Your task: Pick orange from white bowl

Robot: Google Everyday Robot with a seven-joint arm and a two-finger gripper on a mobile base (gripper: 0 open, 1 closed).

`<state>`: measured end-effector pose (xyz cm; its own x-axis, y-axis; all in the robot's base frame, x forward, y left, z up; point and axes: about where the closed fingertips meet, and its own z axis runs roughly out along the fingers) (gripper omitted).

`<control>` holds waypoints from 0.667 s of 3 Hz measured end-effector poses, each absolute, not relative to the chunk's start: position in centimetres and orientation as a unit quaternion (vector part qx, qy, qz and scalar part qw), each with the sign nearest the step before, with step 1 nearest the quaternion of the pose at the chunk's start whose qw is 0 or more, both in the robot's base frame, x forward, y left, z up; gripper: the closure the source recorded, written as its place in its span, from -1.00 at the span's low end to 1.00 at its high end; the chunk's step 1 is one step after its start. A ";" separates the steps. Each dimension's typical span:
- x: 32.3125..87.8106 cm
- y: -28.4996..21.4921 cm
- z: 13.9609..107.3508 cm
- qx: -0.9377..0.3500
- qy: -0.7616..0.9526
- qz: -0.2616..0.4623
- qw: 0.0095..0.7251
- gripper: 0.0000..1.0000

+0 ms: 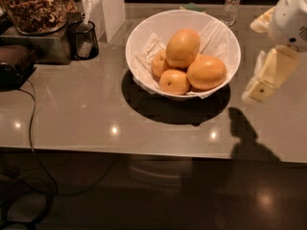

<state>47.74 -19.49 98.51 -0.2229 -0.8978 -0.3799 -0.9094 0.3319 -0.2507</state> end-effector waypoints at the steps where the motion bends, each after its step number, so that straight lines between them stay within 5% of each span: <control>1: 50.6 -18.7 99.1 -0.564 0.779 0.046 0.272 -1.00; 2: 50.7 -18.6 99.2 -0.564 0.778 0.048 0.274 -1.00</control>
Offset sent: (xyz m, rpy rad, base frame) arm 0.0241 0.0066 0.0052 0.0874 -0.0190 -0.0033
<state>50.68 -18.61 99.21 -0.2145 -0.8503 -0.4806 -0.9031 0.3600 -0.2340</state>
